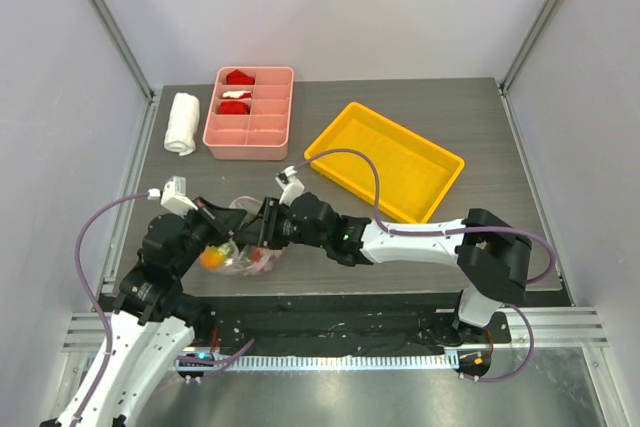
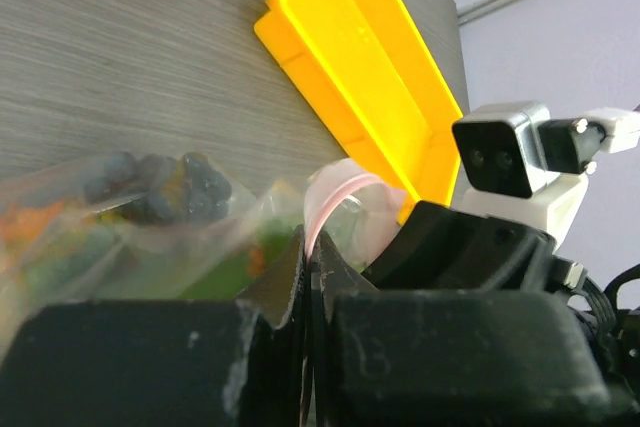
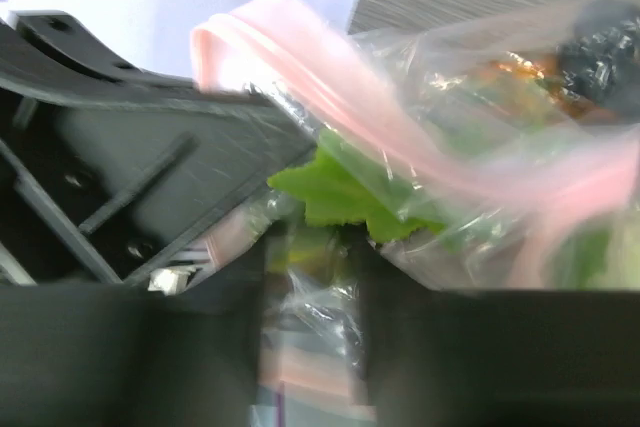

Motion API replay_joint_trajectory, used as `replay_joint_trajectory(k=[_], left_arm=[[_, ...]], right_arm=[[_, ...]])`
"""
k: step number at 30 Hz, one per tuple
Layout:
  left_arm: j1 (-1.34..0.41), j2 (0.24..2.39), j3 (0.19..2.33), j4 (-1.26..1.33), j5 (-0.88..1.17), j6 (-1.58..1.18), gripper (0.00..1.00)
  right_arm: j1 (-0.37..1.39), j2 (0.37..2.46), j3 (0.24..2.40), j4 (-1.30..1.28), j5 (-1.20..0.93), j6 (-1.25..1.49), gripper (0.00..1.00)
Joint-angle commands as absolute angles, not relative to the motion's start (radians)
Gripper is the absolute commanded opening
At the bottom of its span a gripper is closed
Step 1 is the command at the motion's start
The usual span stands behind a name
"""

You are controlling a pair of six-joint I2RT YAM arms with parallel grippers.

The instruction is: Open the zip-top bag and remove the fake food

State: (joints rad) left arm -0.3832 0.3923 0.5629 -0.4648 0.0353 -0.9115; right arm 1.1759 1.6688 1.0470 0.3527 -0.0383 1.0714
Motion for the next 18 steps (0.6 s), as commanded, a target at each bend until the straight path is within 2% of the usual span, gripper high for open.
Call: replay_joint_trajectory(k=[1, 3, 10, 18], left_arm=[[-0.388, 0.364, 0.624, -0.544, 0.011, -0.879, 0.0], [-0.39, 0.359, 0.646, -0.577, -0.024, -0.855, 0.0], [-0.388, 0.334, 0.753, -0.661, -0.149, -0.761, 0.0], [-0.388, 0.357, 0.851, -0.764, -0.173, -0.719, 0.0]], right_arm=[[1.189, 1.689, 1.043, 0.434, 0.044, 1.011, 0.19], [1.189, 1.651, 1.042, 0.41, 0.054, 0.947, 0.02], [1.192, 1.516, 1.043, 0.25, 0.143, 0.775, 0.01], [1.206, 1.655, 1.233, 0.139, -0.11, 0.736, 0.04]])
